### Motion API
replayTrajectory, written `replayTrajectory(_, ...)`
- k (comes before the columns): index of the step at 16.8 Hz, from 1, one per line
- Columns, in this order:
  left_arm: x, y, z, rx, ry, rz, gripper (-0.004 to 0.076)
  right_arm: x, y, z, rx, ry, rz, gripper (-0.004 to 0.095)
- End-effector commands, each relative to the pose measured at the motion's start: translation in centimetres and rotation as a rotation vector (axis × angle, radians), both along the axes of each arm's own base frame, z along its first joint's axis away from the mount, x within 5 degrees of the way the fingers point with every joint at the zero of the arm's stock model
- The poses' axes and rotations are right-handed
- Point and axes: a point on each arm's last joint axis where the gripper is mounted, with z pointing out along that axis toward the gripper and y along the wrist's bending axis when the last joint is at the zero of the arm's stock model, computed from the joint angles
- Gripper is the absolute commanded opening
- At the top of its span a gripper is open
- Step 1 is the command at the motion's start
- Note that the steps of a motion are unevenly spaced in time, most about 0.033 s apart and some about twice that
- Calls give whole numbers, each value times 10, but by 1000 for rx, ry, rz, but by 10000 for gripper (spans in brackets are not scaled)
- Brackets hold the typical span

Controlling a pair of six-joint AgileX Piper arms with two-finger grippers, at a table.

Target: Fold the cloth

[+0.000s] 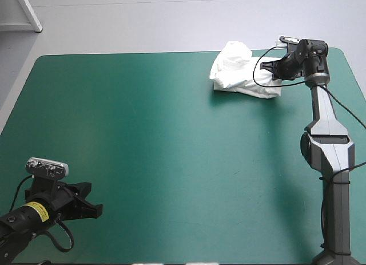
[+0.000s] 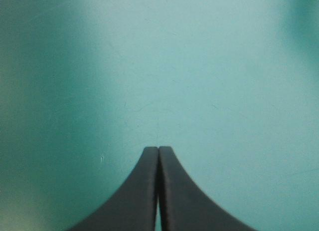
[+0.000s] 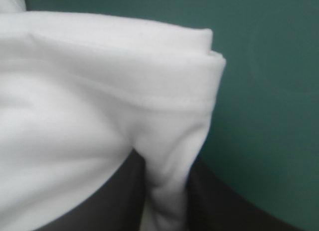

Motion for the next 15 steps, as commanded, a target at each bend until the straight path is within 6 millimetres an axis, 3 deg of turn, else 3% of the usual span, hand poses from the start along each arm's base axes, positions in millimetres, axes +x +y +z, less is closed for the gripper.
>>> replayTrajectory(1, 4, -2, 10, -24, -61, -3, -8, -13, -7, 51, -26, -107, -15, 639)
replayTrajectory(2, 4, -2, 9, -24, -60, -3, -8, -13, -6, 54, -14, -112, -15, 814)
replayTrajectory(5, 5, -1, 10, -9, -67, 1, -8, -17, -3, 65, 23, -135, -3, 809)
replayTrajectory(7, 5, 1, 13, 7, -89, 7, -8, -26, 1, 89, 61, -180, 11, 702)
replayTrajectory(9, 6, 2, 27, -5, -149, 12, -8, -39, 7, 120, 116, -239, 38, 518)
replayTrajectory(12, 3, 3, 55, -60, -264, 12, -8, -74, 29, 181, 169, -377, 171, -10)
replayTrajectory(15, 3, 6, 64, -31, -311, 22, -8, -113, 50, 224, 85, -438, 227, -7)
